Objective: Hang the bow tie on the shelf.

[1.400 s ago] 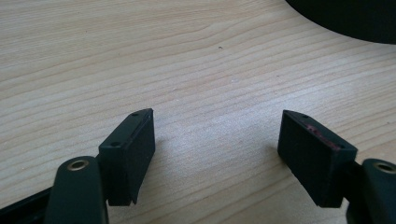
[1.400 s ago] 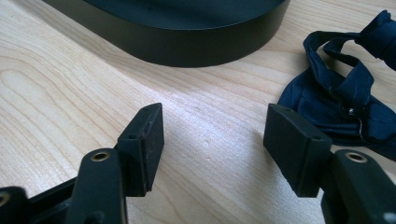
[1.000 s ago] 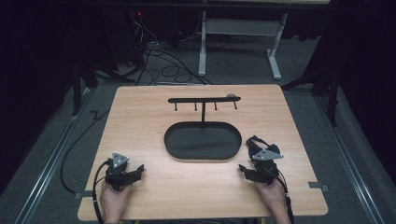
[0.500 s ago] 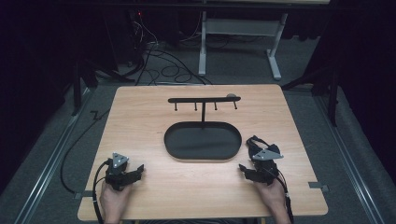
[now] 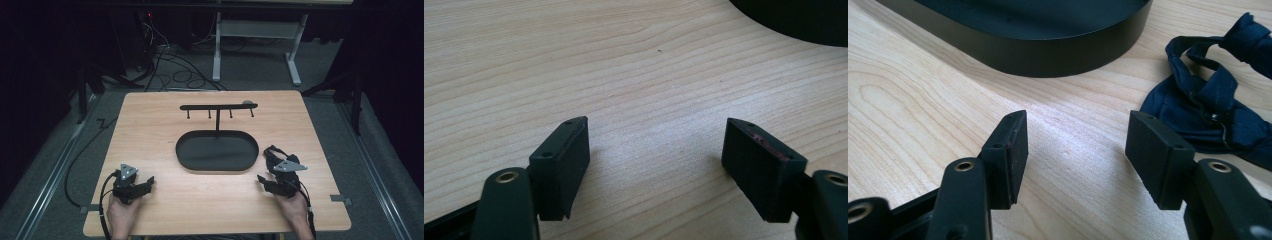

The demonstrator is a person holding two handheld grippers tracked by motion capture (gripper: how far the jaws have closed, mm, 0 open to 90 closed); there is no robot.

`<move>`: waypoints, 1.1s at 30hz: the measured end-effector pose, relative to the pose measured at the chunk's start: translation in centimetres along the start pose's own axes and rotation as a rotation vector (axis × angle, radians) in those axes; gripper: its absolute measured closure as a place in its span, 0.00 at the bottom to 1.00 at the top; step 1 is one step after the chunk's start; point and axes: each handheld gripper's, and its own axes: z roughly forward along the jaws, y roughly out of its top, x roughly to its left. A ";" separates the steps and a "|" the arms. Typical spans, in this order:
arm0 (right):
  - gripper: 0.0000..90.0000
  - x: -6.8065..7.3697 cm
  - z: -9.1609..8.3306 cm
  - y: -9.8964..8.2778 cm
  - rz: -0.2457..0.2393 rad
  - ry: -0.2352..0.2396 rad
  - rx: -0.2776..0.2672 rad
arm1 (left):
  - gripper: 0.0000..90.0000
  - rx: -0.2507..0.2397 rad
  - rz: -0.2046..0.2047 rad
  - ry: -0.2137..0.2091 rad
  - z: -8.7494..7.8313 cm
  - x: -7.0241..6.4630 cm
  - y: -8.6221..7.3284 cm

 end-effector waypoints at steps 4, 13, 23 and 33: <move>0.50 0.0 -0.3 0.0 0.007 0.015 -0.007 | 0.31 0.000 0.000 0.000 0.0 0.0 0.0; 0.47 -0.1 -1.1 -0.4 0.032 0.033 -0.025 | 0.30 0.001 0.001 -0.004 0.0 0.0 0.0; 0.51 -1.0 -2.1 -1.1 0.087 0.010 -0.052 | 0.30 0.003 -0.001 -0.006 0.0 0.1 0.0; 0.55 -1.6 -2.8 -1.7 0.092 -0.028 -0.063 | 0.30 0.002 0.001 -0.005 0.0 0.0 0.0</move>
